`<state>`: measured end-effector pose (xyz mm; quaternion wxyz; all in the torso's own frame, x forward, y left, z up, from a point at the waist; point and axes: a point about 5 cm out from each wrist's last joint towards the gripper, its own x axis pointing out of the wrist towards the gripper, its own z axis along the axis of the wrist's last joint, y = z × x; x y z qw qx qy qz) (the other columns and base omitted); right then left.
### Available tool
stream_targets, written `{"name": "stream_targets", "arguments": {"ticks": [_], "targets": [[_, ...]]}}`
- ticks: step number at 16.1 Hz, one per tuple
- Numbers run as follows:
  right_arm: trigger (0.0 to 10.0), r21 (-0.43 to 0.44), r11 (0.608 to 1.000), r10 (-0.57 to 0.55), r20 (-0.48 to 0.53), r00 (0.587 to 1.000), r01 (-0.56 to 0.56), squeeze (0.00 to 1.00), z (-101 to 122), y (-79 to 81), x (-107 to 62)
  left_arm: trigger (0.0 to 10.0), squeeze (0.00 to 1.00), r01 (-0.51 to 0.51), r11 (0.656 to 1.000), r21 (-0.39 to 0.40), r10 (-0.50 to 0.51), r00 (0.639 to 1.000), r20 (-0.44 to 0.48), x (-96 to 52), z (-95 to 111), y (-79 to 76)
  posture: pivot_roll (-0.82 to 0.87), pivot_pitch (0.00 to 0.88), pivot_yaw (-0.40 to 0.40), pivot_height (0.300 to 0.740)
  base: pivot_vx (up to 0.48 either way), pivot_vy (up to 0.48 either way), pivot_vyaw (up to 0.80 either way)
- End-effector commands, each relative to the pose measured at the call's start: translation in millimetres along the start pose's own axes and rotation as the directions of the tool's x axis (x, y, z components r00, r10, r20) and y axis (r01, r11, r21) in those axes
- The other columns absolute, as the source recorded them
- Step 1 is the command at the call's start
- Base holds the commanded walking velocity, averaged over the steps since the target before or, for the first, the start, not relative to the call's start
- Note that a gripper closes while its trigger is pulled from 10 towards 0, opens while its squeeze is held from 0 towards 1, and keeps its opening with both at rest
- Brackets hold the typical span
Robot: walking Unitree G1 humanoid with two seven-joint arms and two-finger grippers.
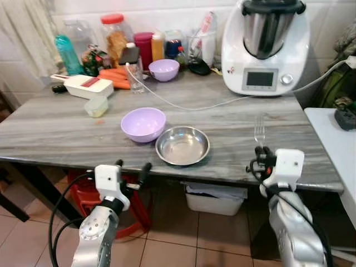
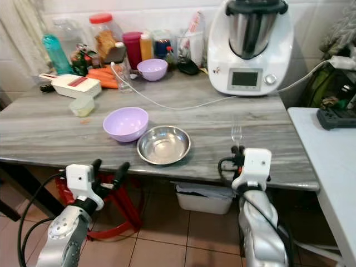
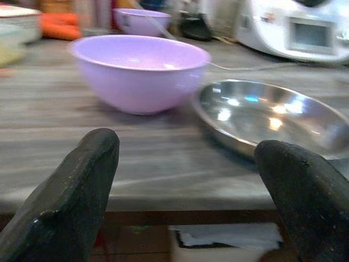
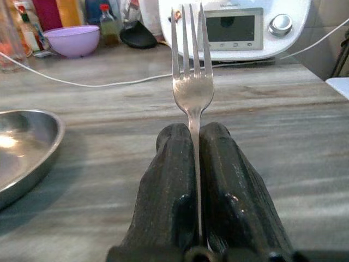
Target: Setting the table
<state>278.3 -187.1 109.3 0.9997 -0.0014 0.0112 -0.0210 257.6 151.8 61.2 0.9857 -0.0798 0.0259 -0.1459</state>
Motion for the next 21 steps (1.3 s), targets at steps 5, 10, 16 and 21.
{"name": "stream_targets", "arguments": {"ticks": [5, 10, 16, 21], "targets": [[10.0, 0.07, 0.997, 0.038, -0.049, 0.998, -0.035, 0.0, 7.1, 15.0, 28.2, 10.0, 0.0, 0.222, 0.975, -0.029, -0.222, 0.975, 0.0, -16.7, 6.2, -10.2, -0.1, 0.016, 0.085, 0.74, 0.0, 0.0, 0.0], [10.0, 0.115, 0.991, 0.086, -0.125, 0.988, -0.072, 0.0, 2.8, 34.5, 46.3, 10.0, 0.0, 0.365, 0.93, -0.042, -0.365, 0.931, -0.006, -20.0, 12.6, -21.1, -0.09, 0.029, 0.086, 0.74, 0.0, 0.0, 0.0], [10.0, 0.191, 0.98, 0.087, -0.181, 0.98, -0.051, 0.0, 1.7, 41.3, 69.1, 10.0, 0.0, 0.423, 0.904, -0.055, -0.425, 0.905, -0.023, -19.9, 14.5, -25.5, -0.09, 0.033, 0.084, 0.74, 0.0, 0.0, 0.0], [10.0, 0.225, 0.973, 0.104, -0.234, 0.967, -0.05, 0.0, -7.9, 51.6, 78.6, 10.0, 0.0, 0.456, 0.889, -0.049, -0.458, 0.888, -0.037, -20.2, 14.5, -29.9, -0.08, 0.037, 0.086, 0.74, 0.0, 0.0, 0.0]]}}
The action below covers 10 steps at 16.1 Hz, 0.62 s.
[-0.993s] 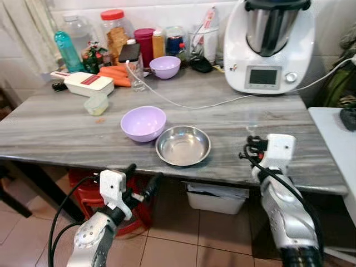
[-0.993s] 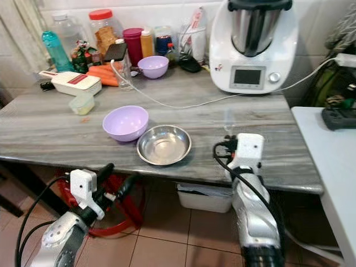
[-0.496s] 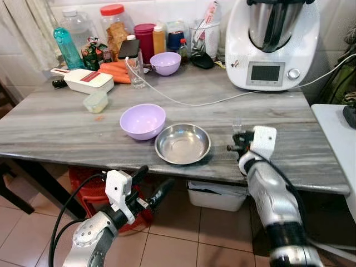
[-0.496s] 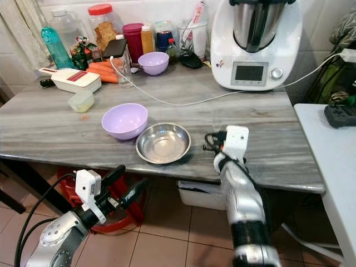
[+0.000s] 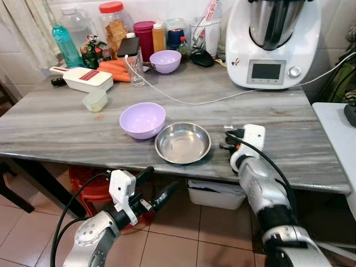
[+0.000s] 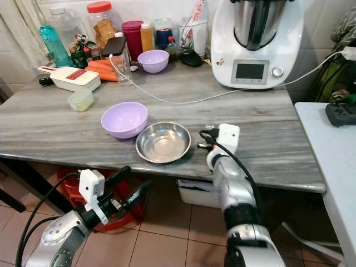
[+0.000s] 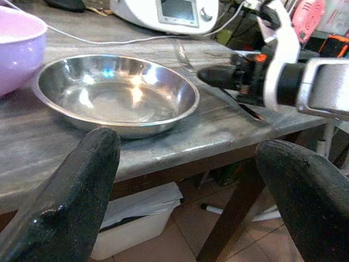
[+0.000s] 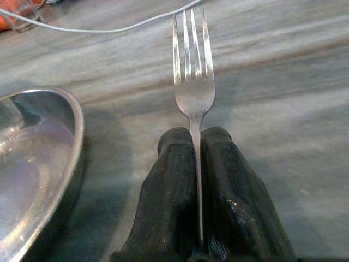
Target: Setting the table
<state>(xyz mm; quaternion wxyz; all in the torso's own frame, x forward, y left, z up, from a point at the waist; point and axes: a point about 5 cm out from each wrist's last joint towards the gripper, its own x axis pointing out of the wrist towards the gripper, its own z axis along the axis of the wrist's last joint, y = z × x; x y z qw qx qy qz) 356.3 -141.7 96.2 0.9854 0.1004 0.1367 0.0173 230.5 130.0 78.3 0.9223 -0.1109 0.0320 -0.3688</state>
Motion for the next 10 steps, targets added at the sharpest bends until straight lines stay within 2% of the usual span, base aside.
{"name": "stream_targets", "arguments": {"ticks": [1, 3, 4, 5, 6, 10], "targets": [[10.0, 0.023, 1.0, 0.004, 0.005, 1.0, -0.005, 0.0, 2.0, 4.3, 3.0, 10.0, 0.0, 0.017, 1.0, 0.021, -0.016, 1.0, -0.013, -0.6, 3.0, 0.3, -0.08, 0.037, 0.086, 0.74, 0.0, 0.0, 0.0], [10.0, 0.022, 1.0, 0.007, -0.007, 1.0, -0.006, 0.0, -1.1, 6.0, 5.0, 10.0, 0.0, 0.026, 0.999, 0.022, -0.026, 1.0, -0.014, -0.2, 2.8, -0.4, -0.08, 0.035, 0.087, 0.74, 0.0, 0.0, 0.0], [10.0, 0.027, 1.0, 0.009, -0.011, 1.0, -0.008, 0.07, -2.0, 7.0, 6.1, 10.0, 0.0, 0.031, 0.999, 0.023, -0.031, 0.999, -0.016, -0.1, 2.7, -0.7, -0.08, 0.033, 0.087, 0.74, 0.0, 0.0, 0.0], [10.0, 0.029, 1.0, 0.01, -0.012, 1.0, -0.01, 0.84, -2.4, 7.8, 7.4, 10.0, 0.0, 0.036, 0.999, 0.024, -0.036, 0.999, -0.019, 0.0, 2.5, -1.1, -0.08, 0.032, 0.088, 0.74, 0.0, 0.0, 0.0], [10.0, 0.031, 0.999, 0.011, -0.012, 1.0, -0.01, 0.99, -2.5, 8.0, 7.7, 10.0, 0.0, 0.037, 0.999, 0.024, -0.036, 0.999, -0.019, 0.0, 2.3, -1.0, -0.08, 0.031, 0.088, 0.74, 0.0, 0.0, 0.0], [10.0, 0.035, 0.999, 0.009, -0.01, 1.0, -0.009, 1.0, -3.2, 9.2, 9.7, 10.0, 0.0, 0.047, 0.998, 0.031, -0.046, 0.999, -0.028, 1.9, -0.5, -1.5, -0.08, 0.019, 0.087, 0.74, 0.0, 0.0, 0.0]]}}
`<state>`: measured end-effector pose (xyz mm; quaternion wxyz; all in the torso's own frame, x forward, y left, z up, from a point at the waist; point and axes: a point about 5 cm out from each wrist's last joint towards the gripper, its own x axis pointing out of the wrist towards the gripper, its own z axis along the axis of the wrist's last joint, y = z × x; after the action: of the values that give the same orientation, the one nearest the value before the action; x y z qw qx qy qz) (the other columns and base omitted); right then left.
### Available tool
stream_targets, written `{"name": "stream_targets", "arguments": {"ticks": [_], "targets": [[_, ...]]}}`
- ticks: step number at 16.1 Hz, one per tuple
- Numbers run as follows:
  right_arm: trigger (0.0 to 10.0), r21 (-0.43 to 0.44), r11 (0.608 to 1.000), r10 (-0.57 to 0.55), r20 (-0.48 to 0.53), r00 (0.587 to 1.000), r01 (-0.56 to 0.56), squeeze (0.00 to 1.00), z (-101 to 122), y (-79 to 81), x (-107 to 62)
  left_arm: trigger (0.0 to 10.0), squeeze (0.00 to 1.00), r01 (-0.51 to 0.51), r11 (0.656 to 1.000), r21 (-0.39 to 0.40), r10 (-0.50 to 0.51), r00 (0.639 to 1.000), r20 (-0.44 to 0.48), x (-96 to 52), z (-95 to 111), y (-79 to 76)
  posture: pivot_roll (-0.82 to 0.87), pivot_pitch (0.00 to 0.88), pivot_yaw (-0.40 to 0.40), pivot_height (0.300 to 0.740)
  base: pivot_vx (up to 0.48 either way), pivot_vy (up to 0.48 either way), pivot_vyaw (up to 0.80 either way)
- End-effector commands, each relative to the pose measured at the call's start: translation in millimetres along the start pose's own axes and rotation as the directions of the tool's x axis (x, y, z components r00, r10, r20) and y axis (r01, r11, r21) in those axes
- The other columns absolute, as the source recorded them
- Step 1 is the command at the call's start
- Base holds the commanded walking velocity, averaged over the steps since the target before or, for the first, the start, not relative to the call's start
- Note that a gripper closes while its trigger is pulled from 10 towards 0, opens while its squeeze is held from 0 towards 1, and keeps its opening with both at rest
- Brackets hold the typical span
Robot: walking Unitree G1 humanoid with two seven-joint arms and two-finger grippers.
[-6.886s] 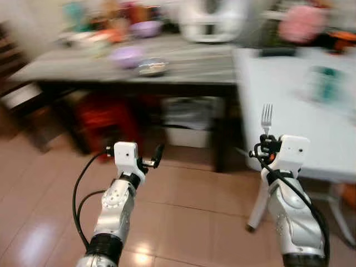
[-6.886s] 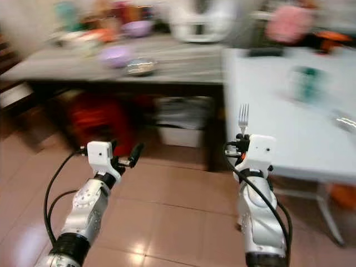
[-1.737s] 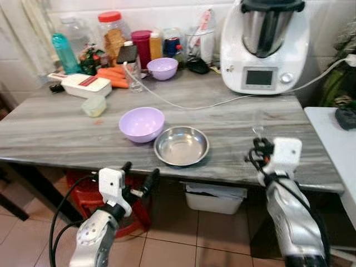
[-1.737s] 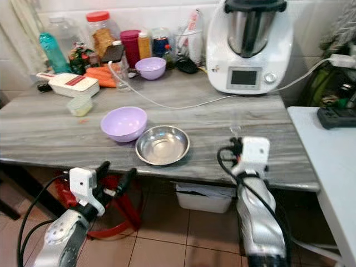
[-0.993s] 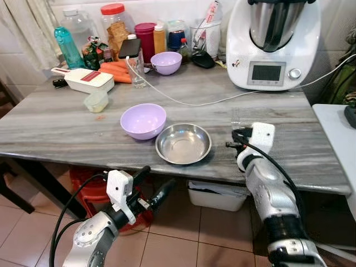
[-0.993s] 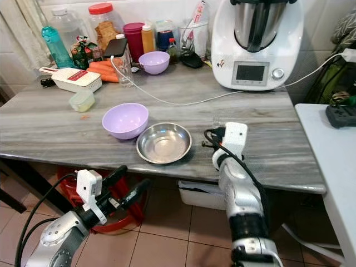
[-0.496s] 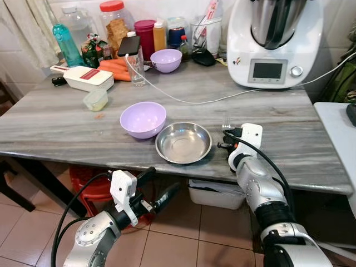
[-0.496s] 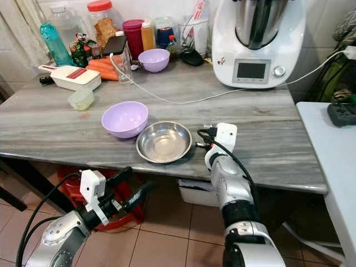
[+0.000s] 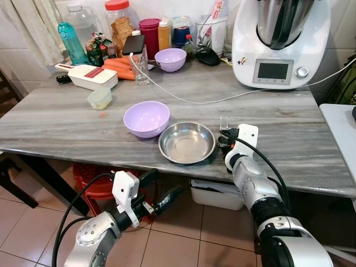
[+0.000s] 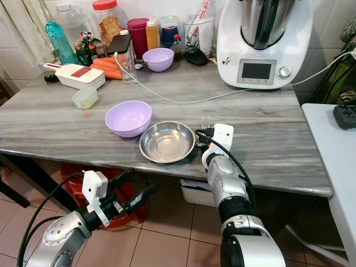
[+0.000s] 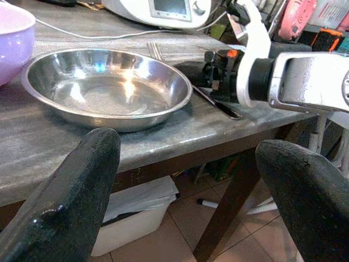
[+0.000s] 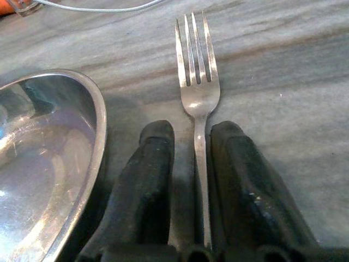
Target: Setting the table
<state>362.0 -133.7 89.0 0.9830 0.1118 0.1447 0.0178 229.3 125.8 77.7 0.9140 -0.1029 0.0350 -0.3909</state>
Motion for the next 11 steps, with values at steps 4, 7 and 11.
{"name": "stream_targets", "arguments": {"ticks": [4, 7, 11], "targets": [[10.0, 0.017, 1.0, 0.002, 0.017, 1.0, -0.002, 1.0, 5.1, 2.4, 2.9, 10.0, 0.0, 0.001, 1.0, 0.023, 0.0, 1.0, -0.011, 1.0, 0.5, 2.6, -0.08, 0.012, 0.087, 0.74, 0.0, 0.0, 0.0], [10.0, 0.036, 0.999, -0.005, 0.056, 0.998, 0.003, 1.0, 12.6, -0.2, 2.3, 10.0, 0.0, 0.002, 1.0, 0.03, -0.002, 1.0, -0.005, 2.6, 1.9, 3.3, -0.08, 0.0, 0.086, 0.74, 0.0, 0.0, 0.0], [10.0, 0.031, 0.999, 0.007, 0.196, 0.981, -0.013, 1.0, 33.6, -5.9, -6.0, 10.0, 0.0, -0.002, 0.999, 0.046, 0.001, 1.0, 0.013, 7.9, 7.7, 4.2, -0.08, 0.0, 0.088, 0.74, 0.0, 0.0, 0.0]]}}
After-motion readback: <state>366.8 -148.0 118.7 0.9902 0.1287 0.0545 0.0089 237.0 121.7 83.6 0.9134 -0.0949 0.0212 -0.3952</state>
